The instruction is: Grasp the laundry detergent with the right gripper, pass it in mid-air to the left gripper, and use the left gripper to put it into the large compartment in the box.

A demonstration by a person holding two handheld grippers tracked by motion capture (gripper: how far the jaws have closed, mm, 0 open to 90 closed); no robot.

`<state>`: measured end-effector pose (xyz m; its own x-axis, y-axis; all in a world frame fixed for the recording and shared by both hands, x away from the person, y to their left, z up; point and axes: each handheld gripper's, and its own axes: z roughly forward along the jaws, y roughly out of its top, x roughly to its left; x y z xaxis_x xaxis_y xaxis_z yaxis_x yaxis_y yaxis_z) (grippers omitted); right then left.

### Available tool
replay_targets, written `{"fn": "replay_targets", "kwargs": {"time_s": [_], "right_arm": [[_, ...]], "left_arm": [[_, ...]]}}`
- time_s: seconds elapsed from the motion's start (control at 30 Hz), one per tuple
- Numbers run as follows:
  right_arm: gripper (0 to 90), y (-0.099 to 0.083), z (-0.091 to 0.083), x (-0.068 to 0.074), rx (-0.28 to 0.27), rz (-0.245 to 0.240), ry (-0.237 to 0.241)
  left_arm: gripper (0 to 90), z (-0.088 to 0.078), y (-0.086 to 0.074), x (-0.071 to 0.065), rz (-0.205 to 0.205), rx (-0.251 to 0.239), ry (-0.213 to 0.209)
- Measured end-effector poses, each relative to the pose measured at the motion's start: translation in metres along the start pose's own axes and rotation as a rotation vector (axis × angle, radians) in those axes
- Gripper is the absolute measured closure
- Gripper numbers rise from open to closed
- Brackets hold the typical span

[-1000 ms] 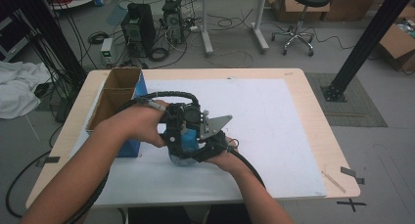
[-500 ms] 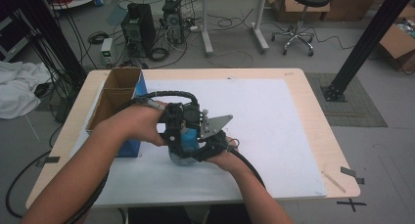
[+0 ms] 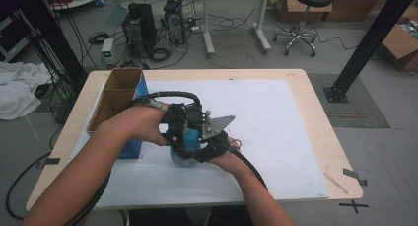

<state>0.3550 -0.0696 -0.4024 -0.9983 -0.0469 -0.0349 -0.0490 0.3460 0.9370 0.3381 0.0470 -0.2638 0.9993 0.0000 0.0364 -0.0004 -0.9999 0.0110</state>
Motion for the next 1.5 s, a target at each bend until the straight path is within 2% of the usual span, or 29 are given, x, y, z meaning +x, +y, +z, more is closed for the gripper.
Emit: {"fn": "replay_targets", "kwargs": {"time_s": [0.4,0.83,1.33,1.5], "right_arm": [[46.1,0.0002,0.0017,-0.0004,0.003,-0.006,-0.003],[46.2,0.0007,0.0028,-0.0008,-0.004,-0.001,0.001],[46.3,0.003,0.0032,-0.0002,-0.02,-0.01,-0.003],[45.6,0.0033,0.0028,-0.0001,-0.015,-0.013,-0.006]], "left_arm": [[34.7,-0.0004,-0.0018,0.0007,-0.011,0.005,0.026],[35.1,0.0016,-0.0025,-0.0002,-0.009,0.009,0.044],[38.6,-0.001,0.0004,-0.0034,-0.007,0.039,0.077],[39.0,-0.0009,0.0008,-0.0023,-0.009,0.044,0.07]]}}
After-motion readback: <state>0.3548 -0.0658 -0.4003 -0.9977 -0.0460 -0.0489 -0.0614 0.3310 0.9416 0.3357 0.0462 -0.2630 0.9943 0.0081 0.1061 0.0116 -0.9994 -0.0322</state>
